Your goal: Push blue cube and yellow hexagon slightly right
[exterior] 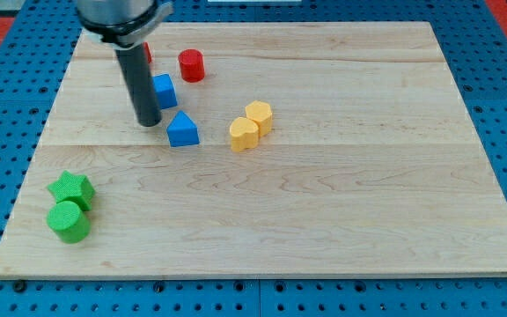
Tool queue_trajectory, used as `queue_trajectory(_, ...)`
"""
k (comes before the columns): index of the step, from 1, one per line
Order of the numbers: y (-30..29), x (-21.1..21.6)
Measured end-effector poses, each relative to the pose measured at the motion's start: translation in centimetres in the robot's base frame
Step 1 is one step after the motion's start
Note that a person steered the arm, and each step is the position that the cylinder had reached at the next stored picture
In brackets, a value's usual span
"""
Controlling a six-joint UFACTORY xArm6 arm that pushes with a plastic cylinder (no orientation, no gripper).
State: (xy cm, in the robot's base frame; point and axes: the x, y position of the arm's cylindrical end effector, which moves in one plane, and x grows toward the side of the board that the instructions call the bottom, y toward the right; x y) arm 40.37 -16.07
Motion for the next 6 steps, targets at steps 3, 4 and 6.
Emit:
queue_trajectory(3, 16.7, -6.4)
queue_trajectory(4, 14.7, -6.5)
queue_trajectory(6, 6.1, -4.7)
